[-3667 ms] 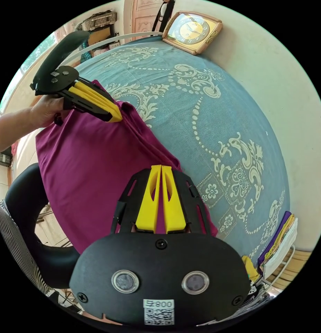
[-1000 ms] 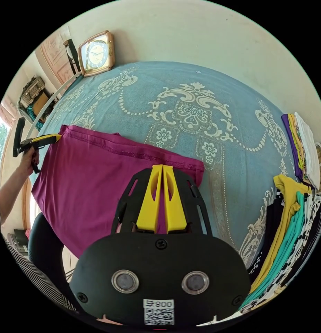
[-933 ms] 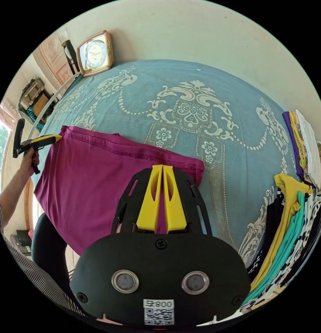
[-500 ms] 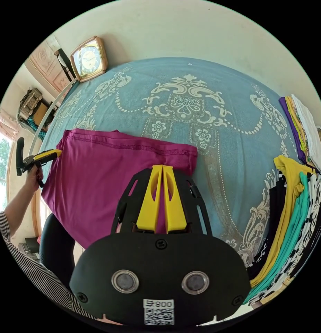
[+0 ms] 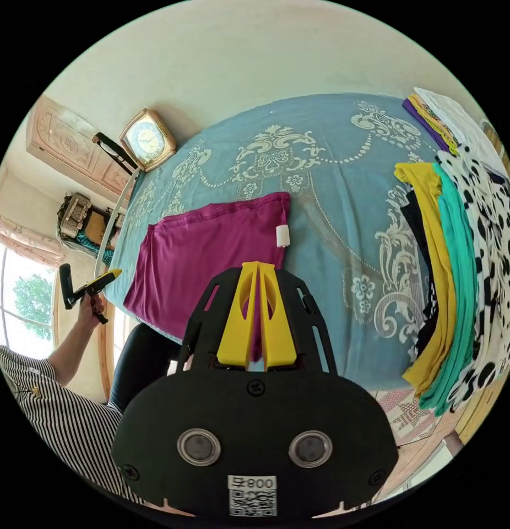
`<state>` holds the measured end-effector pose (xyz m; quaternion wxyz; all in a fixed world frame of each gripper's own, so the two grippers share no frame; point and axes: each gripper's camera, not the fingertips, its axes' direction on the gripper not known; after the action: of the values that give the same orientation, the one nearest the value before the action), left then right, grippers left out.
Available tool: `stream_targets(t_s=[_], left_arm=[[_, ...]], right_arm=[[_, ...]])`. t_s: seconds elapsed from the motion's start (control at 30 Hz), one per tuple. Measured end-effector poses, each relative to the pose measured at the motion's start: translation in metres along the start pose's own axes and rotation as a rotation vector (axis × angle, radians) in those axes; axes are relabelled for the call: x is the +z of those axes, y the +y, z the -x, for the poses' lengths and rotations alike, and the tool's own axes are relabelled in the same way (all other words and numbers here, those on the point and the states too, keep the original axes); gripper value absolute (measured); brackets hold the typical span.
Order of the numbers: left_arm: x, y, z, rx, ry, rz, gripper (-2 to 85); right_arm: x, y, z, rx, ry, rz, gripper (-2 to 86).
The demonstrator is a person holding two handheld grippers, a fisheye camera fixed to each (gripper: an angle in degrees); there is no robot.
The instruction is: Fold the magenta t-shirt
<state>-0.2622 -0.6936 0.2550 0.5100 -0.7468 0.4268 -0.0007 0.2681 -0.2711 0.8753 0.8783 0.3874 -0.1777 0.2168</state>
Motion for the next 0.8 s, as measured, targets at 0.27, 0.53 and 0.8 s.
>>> stream_targets(t_s=[0.27,0.53,0.8], left_arm=[[0.009,0.068,-0.037,-0.025,0.125,0.029,0.8],[0.039,0.097,-0.088,0.072,0.209,0.090,1.6],[0.087,0.097,-0.134,0.121,0.243,0.154,3.6]], right_arm=[[-0.024,0.105,-0.059,0.176,-0.221,-0.022,1.5],[-0.025,0.160,-0.109,0.286,-0.404,-0.059,6.4],[-0.003,0.165,-0.146,0.337,-0.509,-0.048,8.1]])
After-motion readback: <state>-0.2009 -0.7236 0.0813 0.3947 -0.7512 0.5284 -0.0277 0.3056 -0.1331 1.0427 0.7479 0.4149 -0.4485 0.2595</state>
